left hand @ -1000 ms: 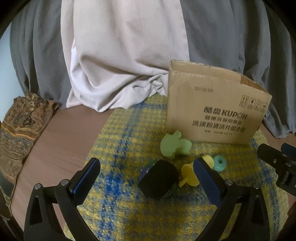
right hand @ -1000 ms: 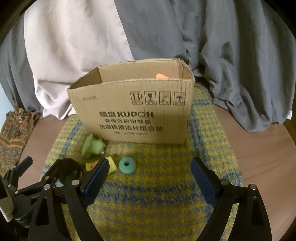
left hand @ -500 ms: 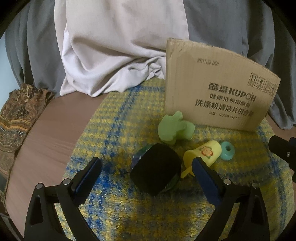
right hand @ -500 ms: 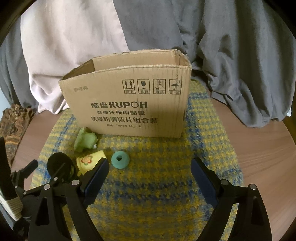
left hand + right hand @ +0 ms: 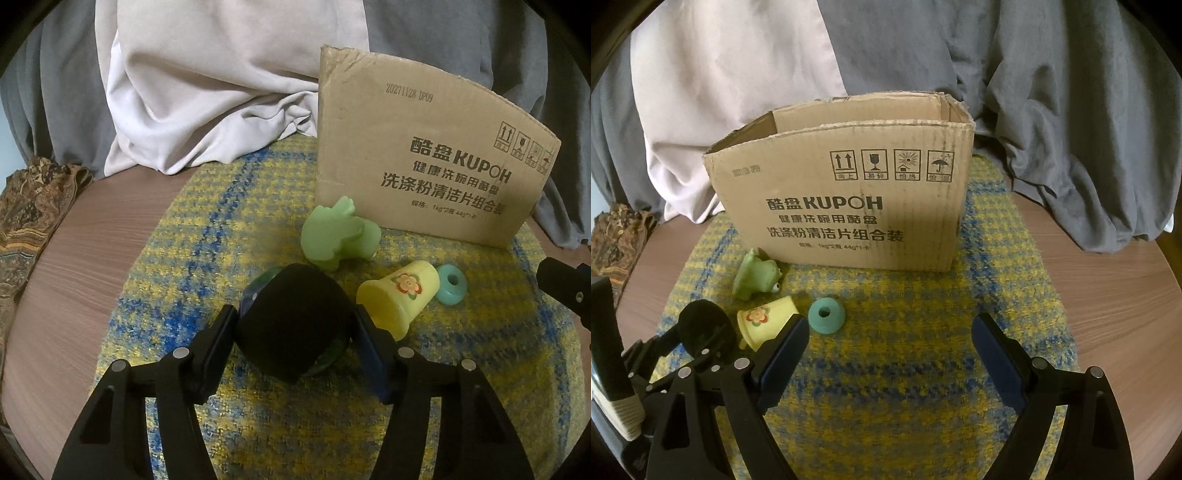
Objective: Organize objects
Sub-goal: 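Grasp the black-and-green round toy with the left gripper, then grasp the yellow flower-print cup with the right gripper while the left gripper holds the black toy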
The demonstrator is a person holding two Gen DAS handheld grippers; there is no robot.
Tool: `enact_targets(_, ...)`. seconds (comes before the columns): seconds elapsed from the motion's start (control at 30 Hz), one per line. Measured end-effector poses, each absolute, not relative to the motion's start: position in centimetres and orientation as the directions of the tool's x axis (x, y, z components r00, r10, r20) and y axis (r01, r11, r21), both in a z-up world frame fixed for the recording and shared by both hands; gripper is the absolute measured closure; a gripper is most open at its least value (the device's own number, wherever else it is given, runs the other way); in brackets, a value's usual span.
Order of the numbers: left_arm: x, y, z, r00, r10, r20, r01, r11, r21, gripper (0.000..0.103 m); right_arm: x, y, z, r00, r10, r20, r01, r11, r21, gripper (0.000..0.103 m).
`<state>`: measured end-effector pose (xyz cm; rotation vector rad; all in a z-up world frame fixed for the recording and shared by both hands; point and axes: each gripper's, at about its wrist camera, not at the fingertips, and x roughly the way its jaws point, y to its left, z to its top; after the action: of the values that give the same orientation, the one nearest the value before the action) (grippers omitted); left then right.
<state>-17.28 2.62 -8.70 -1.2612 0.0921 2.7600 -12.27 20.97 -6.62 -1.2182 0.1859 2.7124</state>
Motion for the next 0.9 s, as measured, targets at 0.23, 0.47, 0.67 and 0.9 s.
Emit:
enact_targets(0.23, -16.7, 2.0, -8.2, -0.651, 0.064, -0.756, -0.109, -0.994, 0.009, 0.042, -12.6, 20.2, -6.6, -0.659, 0.085, -0.747, -0.179, -0.983, 0.046, 0.013)
enact_targets(0.47, -15.9, -0.1, -7.3, -0.667, 0.037, -0.744, -0.069, -0.998, 0.013, 0.042, -13.3, 18.2, -7.0, -0.660, 0.041, -0.750, -0.135, -0.989, 0.064, 0.013)
enact_targets(0.67, -15.3, -2.4, -6.8, -0.677, 0.005, -0.736, -0.024, -1.000, 0.015, 0.042, -14.5, 15.8, -7.6, -0.650, -0.002, -0.760, -0.081, -0.994, 0.071, 0.013)
enact_targets(0.9, -15.4, -4.7, -6.6, -0.676, -0.019, -0.736, 0.025, -1.000, 0.003, 0.042, -16.0, 13.6, -8.8, -0.627, -0.023, -0.779, -0.039, -0.997, 0.061, 0.013)
